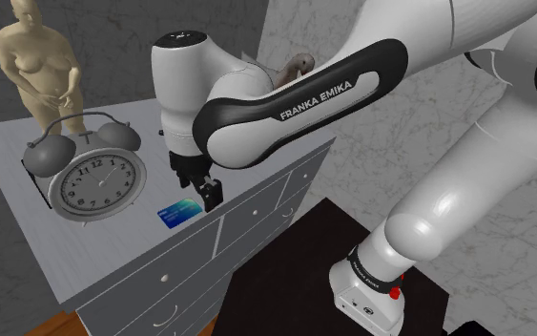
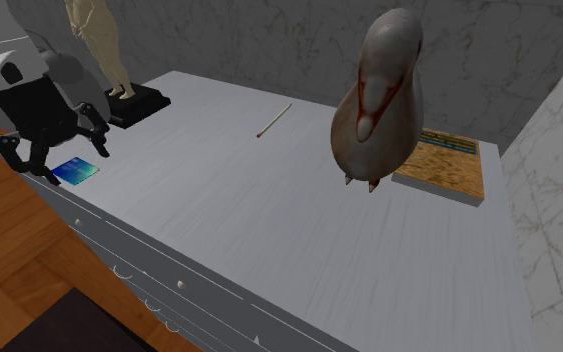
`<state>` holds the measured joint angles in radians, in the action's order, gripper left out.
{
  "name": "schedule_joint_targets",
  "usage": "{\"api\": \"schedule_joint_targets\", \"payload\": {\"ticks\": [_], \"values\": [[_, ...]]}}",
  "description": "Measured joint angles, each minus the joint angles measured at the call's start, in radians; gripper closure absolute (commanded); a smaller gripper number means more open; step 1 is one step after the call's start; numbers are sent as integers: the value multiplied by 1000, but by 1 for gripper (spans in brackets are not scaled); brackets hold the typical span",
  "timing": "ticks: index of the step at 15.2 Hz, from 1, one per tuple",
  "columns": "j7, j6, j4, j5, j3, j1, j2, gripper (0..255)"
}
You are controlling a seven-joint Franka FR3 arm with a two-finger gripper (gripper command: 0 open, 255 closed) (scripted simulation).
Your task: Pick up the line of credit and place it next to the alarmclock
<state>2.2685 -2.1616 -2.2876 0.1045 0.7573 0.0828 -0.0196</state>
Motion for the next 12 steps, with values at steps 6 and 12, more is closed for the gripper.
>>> {"api": "schedule_joint_targets", "payload": {"ticks": [6, 12], "values": [[-42, 112, 69, -55, -4, -4, -64, 0], [-43, 126, 79, -58, -4, -5, -67, 0]]}}
